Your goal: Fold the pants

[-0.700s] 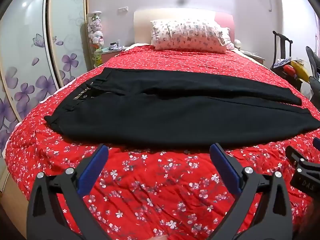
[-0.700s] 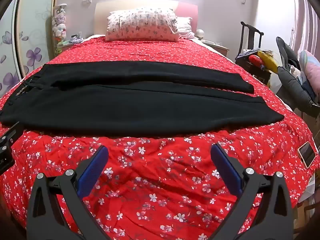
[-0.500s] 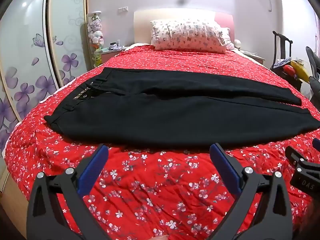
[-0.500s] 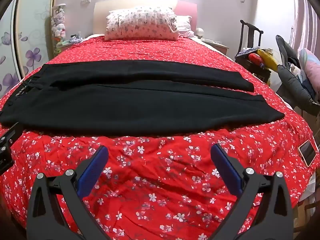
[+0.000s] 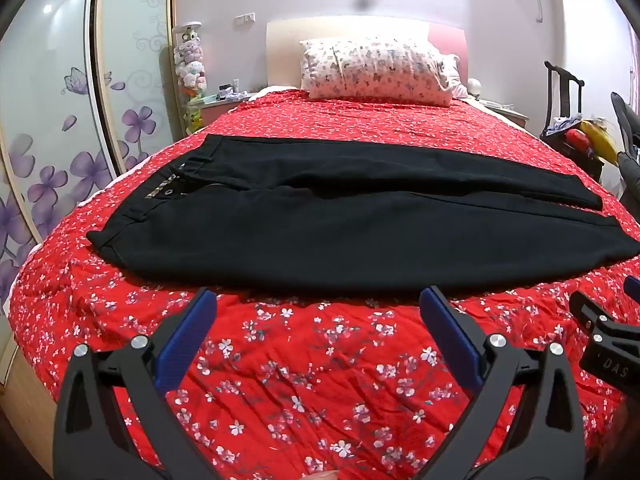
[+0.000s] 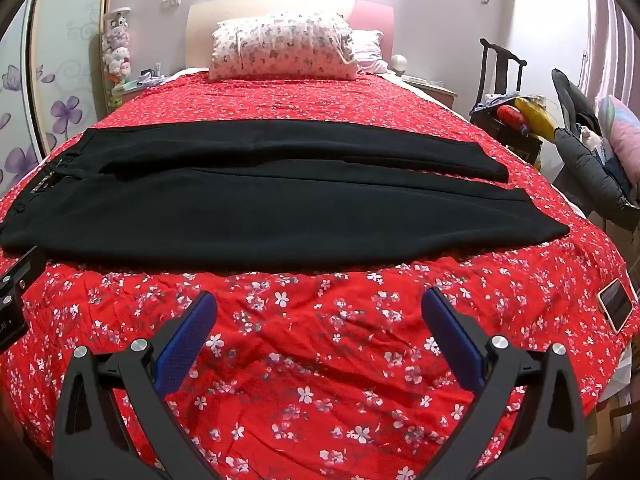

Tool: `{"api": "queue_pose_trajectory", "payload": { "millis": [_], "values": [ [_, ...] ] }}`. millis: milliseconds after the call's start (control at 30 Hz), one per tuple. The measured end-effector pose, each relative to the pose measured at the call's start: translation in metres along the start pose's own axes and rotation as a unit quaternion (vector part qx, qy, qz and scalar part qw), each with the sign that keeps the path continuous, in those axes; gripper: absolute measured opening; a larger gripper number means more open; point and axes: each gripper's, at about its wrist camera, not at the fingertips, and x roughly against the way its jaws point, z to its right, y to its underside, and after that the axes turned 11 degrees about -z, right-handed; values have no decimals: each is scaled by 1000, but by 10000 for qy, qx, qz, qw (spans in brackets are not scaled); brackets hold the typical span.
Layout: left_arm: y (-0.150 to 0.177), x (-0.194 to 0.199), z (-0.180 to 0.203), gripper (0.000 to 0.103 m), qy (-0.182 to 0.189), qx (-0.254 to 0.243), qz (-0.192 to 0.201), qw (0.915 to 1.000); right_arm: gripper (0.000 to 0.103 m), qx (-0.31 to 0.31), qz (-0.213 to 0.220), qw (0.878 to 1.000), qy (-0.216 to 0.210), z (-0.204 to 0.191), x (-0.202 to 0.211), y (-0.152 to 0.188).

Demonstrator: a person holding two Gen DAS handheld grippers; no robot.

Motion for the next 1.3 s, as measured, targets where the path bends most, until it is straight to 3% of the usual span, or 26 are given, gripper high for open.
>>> {"api": "queue_pose_trajectory", "payload": {
  "millis": [1300],
  "values": [
    [0, 1, 4, 101, 2, -13, 12, 10000, 102, -20, 10, 10000, 2, 3, 0, 0]
  ]
}}
